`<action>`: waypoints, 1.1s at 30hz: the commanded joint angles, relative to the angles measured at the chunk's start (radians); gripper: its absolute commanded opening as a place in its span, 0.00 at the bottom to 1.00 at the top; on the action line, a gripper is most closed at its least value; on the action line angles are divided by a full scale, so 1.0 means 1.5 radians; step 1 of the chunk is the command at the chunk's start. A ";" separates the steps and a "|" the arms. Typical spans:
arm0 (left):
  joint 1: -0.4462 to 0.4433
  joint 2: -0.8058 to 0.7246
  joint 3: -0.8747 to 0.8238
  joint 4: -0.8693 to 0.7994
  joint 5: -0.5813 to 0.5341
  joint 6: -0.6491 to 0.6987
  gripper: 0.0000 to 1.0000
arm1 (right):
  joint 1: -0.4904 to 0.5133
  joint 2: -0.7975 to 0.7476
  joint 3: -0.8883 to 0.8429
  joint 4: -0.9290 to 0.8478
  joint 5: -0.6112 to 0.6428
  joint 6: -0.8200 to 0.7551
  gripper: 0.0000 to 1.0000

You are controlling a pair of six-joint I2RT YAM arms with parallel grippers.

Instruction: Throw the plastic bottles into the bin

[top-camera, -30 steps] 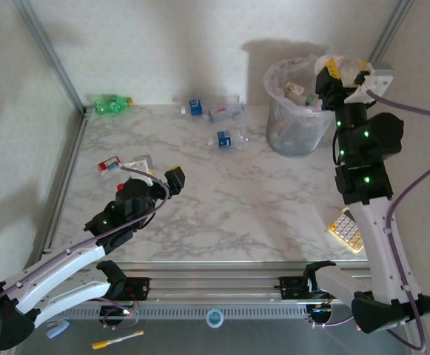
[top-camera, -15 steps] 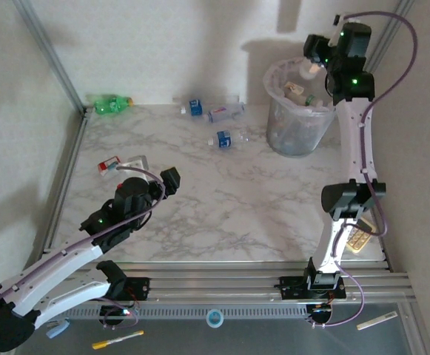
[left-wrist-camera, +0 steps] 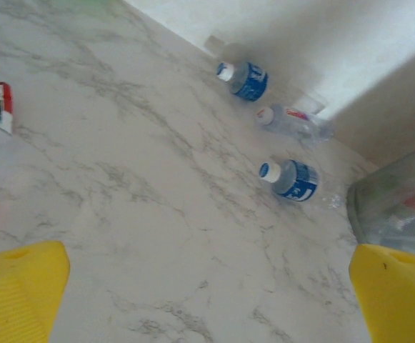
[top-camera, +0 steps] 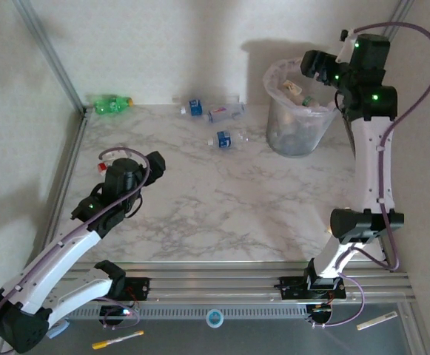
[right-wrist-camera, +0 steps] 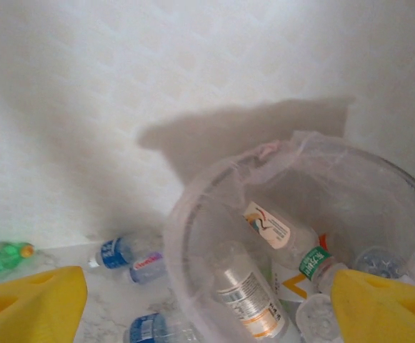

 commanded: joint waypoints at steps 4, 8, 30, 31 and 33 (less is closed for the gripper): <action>0.078 0.011 0.003 -0.091 0.023 -0.078 1.00 | 0.002 -0.063 -0.058 0.005 -0.070 0.000 0.94; 0.138 0.011 -0.015 -0.110 0.050 -0.112 1.00 | 0.007 -0.113 -0.108 0.015 -0.123 0.001 0.98; 0.360 0.269 -0.022 -0.077 0.142 -0.011 1.00 | 0.061 -0.283 -0.334 -0.019 -0.216 -0.013 0.99; 0.361 0.286 -0.019 -0.074 0.141 -0.008 0.99 | 0.065 -0.286 -0.340 -0.022 -0.221 -0.013 0.99; 0.364 0.311 -0.016 -0.062 0.135 0.000 0.97 | 0.071 -0.293 -0.353 -0.027 -0.229 -0.015 0.99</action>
